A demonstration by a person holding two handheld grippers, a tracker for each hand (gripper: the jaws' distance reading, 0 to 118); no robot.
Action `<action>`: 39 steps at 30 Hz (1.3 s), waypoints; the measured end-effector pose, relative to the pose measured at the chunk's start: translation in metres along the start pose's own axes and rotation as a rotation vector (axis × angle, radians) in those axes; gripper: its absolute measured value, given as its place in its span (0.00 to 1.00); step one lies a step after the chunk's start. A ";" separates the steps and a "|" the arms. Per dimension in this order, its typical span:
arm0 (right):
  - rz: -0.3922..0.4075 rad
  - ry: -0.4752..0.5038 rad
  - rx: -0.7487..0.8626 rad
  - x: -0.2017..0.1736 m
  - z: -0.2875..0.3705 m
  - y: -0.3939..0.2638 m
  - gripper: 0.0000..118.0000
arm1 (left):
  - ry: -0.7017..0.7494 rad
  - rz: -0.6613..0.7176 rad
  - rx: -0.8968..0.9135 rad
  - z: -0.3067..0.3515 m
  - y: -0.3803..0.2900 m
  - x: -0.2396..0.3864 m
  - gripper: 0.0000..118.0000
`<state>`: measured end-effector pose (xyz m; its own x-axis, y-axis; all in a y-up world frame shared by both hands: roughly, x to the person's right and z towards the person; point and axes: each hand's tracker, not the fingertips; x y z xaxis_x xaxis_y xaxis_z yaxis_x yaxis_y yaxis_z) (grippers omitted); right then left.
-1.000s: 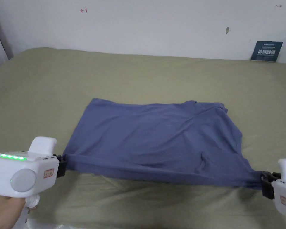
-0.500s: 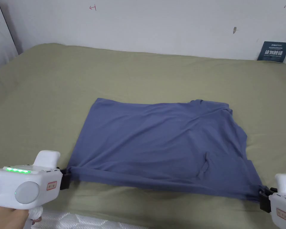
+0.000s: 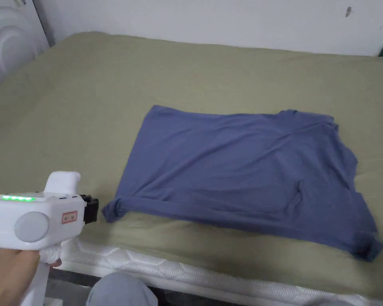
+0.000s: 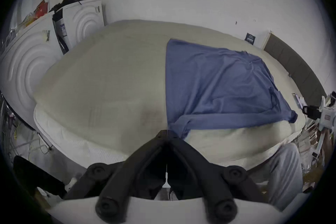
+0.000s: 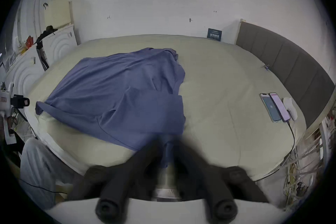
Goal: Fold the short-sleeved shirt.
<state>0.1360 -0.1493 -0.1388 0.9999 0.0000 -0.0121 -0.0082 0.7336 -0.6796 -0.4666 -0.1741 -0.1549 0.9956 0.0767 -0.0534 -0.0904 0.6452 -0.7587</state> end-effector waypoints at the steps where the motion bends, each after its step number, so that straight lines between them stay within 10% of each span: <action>1: -0.012 0.010 -0.019 0.002 0.000 -0.001 0.00 | 0.000 0.002 0.005 -0.002 -0.002 -0.001 0.00; 4: 0.004 -0.017 -0.030 0.003 -0.004 -0.004 0.00 | -0.012 0.002 0.000 -0.013 0.001 -0.005 0.06; 7: -0.020 -0.015 -0.040 0.007 -0.012 0.001 0.00 | -0.028 0.004 -0.046 -0.032 0.006 -0.002 1.00; 8: -0.039 -0.009 -0.035 0.008 -0.013 0.001 0.00 | -0.023 0.004 -0.061 -0.043 0.006 -0.002 1.00; 12: -0.054 0.007 -0.047 0.008 -0.022 0.002 0.00 | -0.003 -0.003 -0.063 -0.063 0.007 -0.002 0.77; 13: -0.054 0.010 -0.049 0.008 -0.024 0.002 0.00 | -0.006 -0.003 -0.066 -0.068 0.010 0.002 0.57; 14: -0.051 0.015 -0.053 0.007 -0.026 0.002 0.03 | -0.013 -0.009 -0.073 -0.070 0.010 0.001 0.15; 16: -0.054 0.060 -0.065 0.011 -0.034 0.000 0.52 | -0.032 -0.015 -0.079 -0.070 0.007 0.000 0.03; 17: -0.049 0.081 -0.066 0.011 -0.037 0.000 0.52 | -0.035 -0.013 -0.068 -0.062 0.009 0.011 0.03; 20: -0.009 0.067 -0.049 0.006 -0.052 -0.003 0.98 | -0.031 -0.025 -0.067 -0.058 0.008 0.008 0.03; 24: 0.028 -0.002 -0.151 0.000 -0.079 -0.011 0.73 | -0.033 -0.021 -0.055 -0.047 0.011 0.009 0.03; 26: 0.042 -0.054 -0.153 0.003 -0.081 -0.005 0.03 | -0.033 -0.020 -0.048 -0.051 0.017 0.012 0.03; 39: 0.071 -0.035 0.025 0.002 -0.107 0.131 0.03 | -0.034 -0.059 0.027 -0.066 0.138 0.035 0.03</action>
<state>0.1355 -0.1258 -0.3059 0.9965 0.0762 -0.0336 -0.0794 0.7479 -0.6591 -0.4428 -0.1327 -0.3045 0.9979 0.0632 0.0134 -0.0325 0.6697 -0.7419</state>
